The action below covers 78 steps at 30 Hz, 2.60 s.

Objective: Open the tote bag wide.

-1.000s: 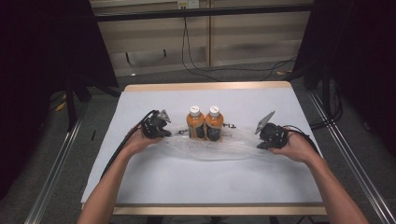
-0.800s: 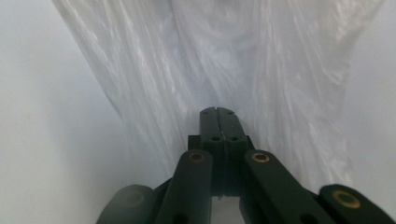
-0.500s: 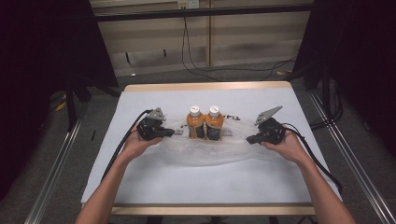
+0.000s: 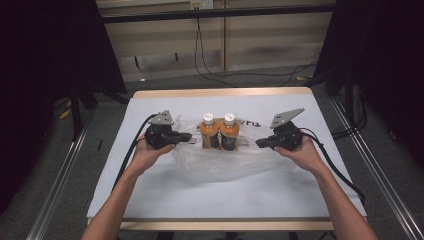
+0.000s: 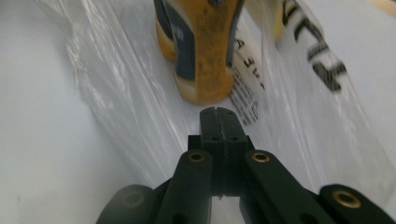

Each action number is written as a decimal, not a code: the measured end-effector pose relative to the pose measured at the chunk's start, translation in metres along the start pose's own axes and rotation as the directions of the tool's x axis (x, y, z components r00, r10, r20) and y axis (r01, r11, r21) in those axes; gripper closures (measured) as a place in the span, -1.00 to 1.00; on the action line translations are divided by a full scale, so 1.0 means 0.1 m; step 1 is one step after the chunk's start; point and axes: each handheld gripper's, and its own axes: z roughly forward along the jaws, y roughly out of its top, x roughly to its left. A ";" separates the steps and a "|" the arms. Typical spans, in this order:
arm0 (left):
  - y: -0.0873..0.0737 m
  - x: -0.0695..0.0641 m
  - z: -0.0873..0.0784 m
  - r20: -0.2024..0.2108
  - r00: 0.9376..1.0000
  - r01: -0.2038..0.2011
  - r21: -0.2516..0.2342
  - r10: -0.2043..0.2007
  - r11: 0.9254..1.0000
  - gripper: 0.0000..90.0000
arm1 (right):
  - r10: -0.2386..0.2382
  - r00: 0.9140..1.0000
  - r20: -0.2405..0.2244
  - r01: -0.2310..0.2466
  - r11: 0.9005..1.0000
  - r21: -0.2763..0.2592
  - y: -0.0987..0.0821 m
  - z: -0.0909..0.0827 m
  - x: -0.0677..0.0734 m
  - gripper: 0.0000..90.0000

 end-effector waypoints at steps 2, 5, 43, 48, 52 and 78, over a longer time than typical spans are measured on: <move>0.00 0.01 0.00 0.000 1.000 0.008 -0.013 -0.008 1.000 0.99 | -0.010 1.000 0.007 0.010 1.000 -0.009 0.07 0.01 0.01 1.00; 0.01 0.03 -0.01 0.023 0.999 0.042 -0.054 -0.041 0.998 0.99 | -0.008 1.000 0.011 0.008 1.000 -0.017 0.14 0.05 0.01 1.00; 0.09 -0.22 0.42 0.010 0.988 -0.156 0.192 0.157 0.969 1.00 | -0.027 1.000 -0.005 0.027 0.995 0.097 0.08 0.63 0.24 1.00; -0.09 -0.21 0.62 -0.020 0.979 -0.183 0.334 0.201 0.925 1.00 | -0.025 1.000 0.015 0.022 0.989 0.149 0.04 0.71 0.19 1.00; -0.20 -0.17 0.71 -0.027 0.979 -0.175 0.388 0.202 0.905 1.00 | -0.049 0.998 0.038 0.040 0.975 0.218 0.00 0.80 0.15 1.00; -0.48 0.44 0.26 -0.152 0.973 -0.085 0.474 0.176 0.877 1.00 | -0.063 0.984 0.169 -0.008 0.922 0.387 -0.26 0.40 -0.15 1.00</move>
